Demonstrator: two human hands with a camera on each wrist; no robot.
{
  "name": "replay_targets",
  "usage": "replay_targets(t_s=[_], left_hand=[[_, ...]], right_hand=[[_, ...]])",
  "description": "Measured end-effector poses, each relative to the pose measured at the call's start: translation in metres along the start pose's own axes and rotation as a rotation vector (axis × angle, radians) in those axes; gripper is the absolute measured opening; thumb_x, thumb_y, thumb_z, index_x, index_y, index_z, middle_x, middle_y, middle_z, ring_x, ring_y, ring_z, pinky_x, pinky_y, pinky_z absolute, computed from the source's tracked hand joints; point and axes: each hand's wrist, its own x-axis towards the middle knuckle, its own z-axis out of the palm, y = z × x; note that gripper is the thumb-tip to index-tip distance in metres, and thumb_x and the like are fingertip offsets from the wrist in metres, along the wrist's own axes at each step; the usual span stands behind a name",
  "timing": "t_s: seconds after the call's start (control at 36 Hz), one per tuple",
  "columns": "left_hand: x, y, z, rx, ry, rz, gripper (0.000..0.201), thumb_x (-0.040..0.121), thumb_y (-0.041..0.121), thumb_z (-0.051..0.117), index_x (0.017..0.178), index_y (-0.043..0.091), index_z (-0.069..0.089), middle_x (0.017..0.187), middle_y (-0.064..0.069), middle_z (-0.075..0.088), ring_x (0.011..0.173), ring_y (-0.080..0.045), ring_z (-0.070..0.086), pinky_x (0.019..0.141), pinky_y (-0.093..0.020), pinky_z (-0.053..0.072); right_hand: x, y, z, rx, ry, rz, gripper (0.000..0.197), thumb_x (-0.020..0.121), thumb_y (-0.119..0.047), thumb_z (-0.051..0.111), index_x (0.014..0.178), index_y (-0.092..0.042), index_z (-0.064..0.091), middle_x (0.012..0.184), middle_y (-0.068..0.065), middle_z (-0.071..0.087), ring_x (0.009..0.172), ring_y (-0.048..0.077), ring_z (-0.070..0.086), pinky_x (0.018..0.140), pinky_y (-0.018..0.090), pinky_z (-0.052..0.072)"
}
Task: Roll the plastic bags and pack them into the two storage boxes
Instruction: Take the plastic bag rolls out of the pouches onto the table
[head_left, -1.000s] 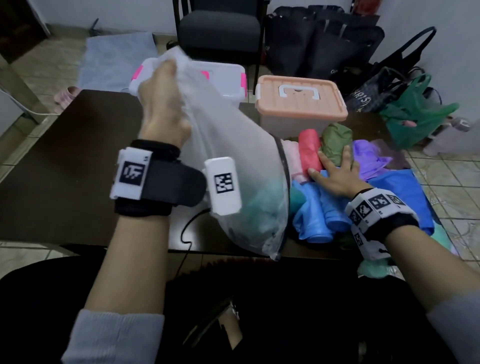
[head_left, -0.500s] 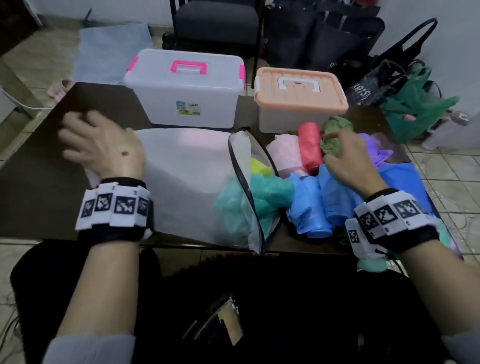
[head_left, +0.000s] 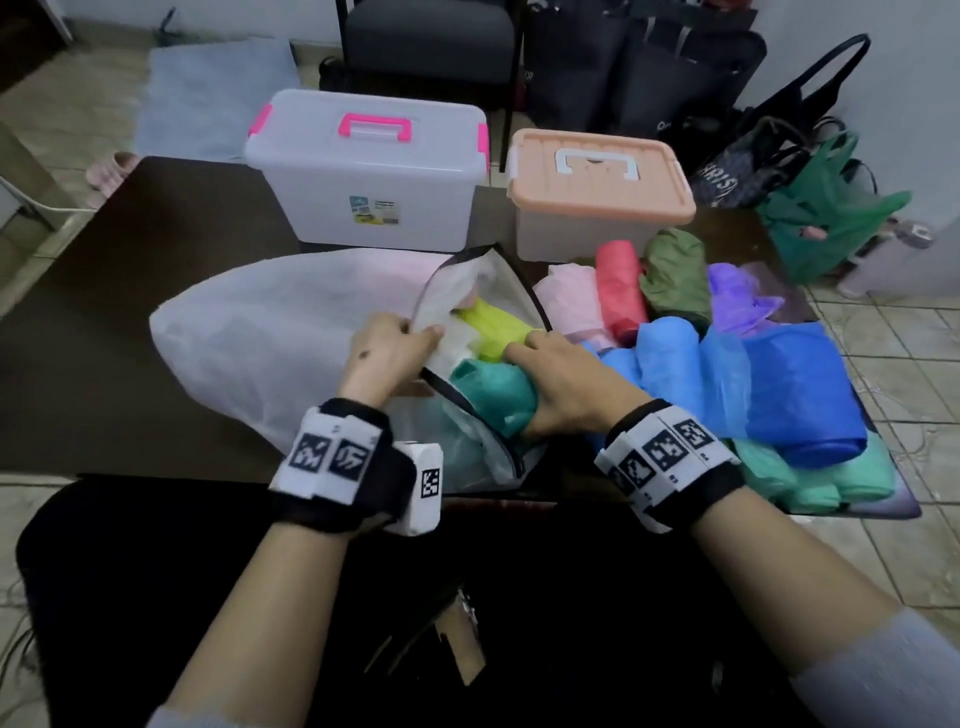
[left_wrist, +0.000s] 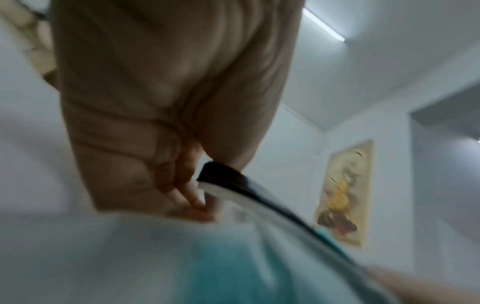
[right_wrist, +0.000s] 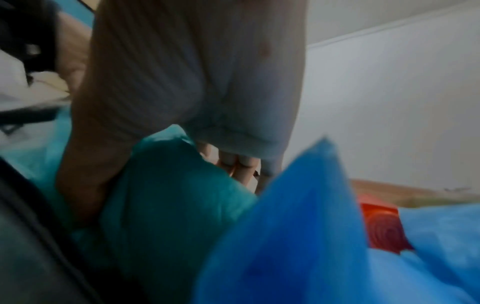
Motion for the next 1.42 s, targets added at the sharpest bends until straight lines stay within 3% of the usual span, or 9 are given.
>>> replay_targets(t_s=[0.19, 0.28, 0.42, 0.61, 0.72, 0.81, 1.0, 1.17, 1.42], left_hand=[[-0.002, -0.042, -0.025, -0.441, -0.071, -0.068, 0.017, 0.093, 0.015, 0.056, 0.077, 0.013, 0.055, 0.044, 0.008, 0.057, 0.037, -0.002, 0.054, 0.038, -0.013, 0.045], [-0.001, -0.050, -0.028, -0.486, -0.113, -0.047, 0.008, 0.093, 0.015, 0.057, 0.086, 0.011, 0.058, 0.066, 0.000, 0.062, 0.043, -0.003, 0.058, 0.043, -0.014, 0.048], [-0.003, -0.043, -0.023, -0.443, -0.112, 0.044, 0.016, 0.088, 0.018, 0.063, 0.102, 0.011, 0.060, 0.091, -0.007, 0.063, 0.066, -0.014, 0.062, 0.049, -0.018, 0.052], [0.006, -0.020, 0.000, -0.339, -0.013, 0.113, 0.028, 0.087, 0.036, 0.064, 0.104, 0.014, 0.059, 0.086, -0.001, 0.061, 0.073, -0.017, 0.059, 0.058, -0.027, 0.054], [0.009, -0.010, 0.024, -0.174, 0.073, 0.157, 0.035, 0.086, 0.048, 0.061, 0.097, 0.015, 0.057, 0.090, -0.003, 0.062, 0.090, -0.027, 0.062, 0.082, -0.042, 0.054], [0.007, -0.006, 0.037, -0.033, 0.114, 0.205, 0.038, 0.091, 0.045, 0.053, 0.107, 0.011, 0.054, 0.097, -0.004, 0.057, 0.093, -0.024, 0.056, 0.078, -0.031, 0.044], [0.008, -0.019, 0.046, 0.034, 0.167, 0.190, 0.045, 0.088, 0.038, 0.058, 0.121, 0.012, 0.045, 0.107, -0.008, 0.058, 0.105, -0.030, 0.055, 0.076, -0.029, 0.037], [0.008, -0.022, 0.049, 0.198, 0.175, 0.218, 0.055, 0.083, 0.031, 0.067, 0.123, 0.008, 0.037, 0.115, -0.017, 0.060, 0.107, -0.036, 0.055, 0.081, -0.038, 0.043], [0.017, -0.025, 0.036, 0.153, 0.161, 0.186, 0.052, 0.084, 0.020, 0.068, 0.123, 0.004, 0.038, 0.109, -0.016, 0.056, 0.105, -0.033, 0.053, 0.082, -0.036, 0.041]], right_hand=[[-0.005, 0.007, -0.011, 0.461, 0.143, 0.108, 0.053, 0.068, -0.032, 0.079, 0.111, -0.015, 0.053, 0.102, 0.002, 0.066, 0.094, 0.021, 0.062, 0.083, 0.037, 0.050], [-0.010, 0.015, -0.022, 0.757, 0.211, 0.142, 0.030, 0.071, -0.008, 0.076, 0.093, -0.021, 0.062, 0.087, -0.007, 0.067, 0.077, -0.002, 0.062, 0.076, 0.023, 0.051], [-0.015, 0.029, -0.035, 0.995, 0.410, 0.309, 0.029, 0.075, 0.009, 0.066, 0.090, -0.015, 0.062, 0.081, -0.008, 0.063, 0.062, -0.009, 0.058, 0.064, 0.009, 0.047], [-0.028, 0.049, -0.048, 1.146, 0.684, 0.540, 0.031, 0.069, 0.001, 0.070, 0.098, -0.008, 0.065, 0.095, 0.001, 0.067, 0.076, 0.006, 0.064, 0.070, 0.020, 0.055], [-0.046, 0.067, -0.064, 0.860, 0.826, 0.715, 0.034, 0.066, -0.017, 0.074, 0.097, -0.013, 0.061, 0.104, 0.003, 0.067, 0.090, 0.014, 0.061, 0.073, 0.018, 0.051], [-0.063, 0.077, -0.074, 0.654, 0.879, 0.837, 0.064, 0.062, -0.029, 0.074, 0.117, -0.006, 0.050, 0.120, 0.010, 0.060, 0.109, 0.025, 0.057, 0.088, 0.031, 0.045], [-0.063, 0.088, -0.057, 0.696, 0.521, 0.837, 0.089, 0.036, -0.043, 0.073, 0.118, -0.012, 0.057, 0.111, 0.005, 0.066, 0.103, 0.022, 0.062, 0.091, 0.040, 0.052], [-0.046, 0.028, -0.038, 0.642, 0.231, 0.760, 0.079, 0.071, -0.017, 0.073, 0.137, -0.011, 0.028, 0.114, 0.008, 0.051, 0.103, 0.024, 0.052, 0.081, 0.027, 0.040], [-0.014, -0.007, 0.015, 0.307, 0.201, 0.836, 0.070, 0.089, -0.008, 0.047, 0.148, -0.026, 0.013, 0.138, 0.019, 0.021, 0.117, 0.045, 0.039, 0.094, 0.046, 0.041]])
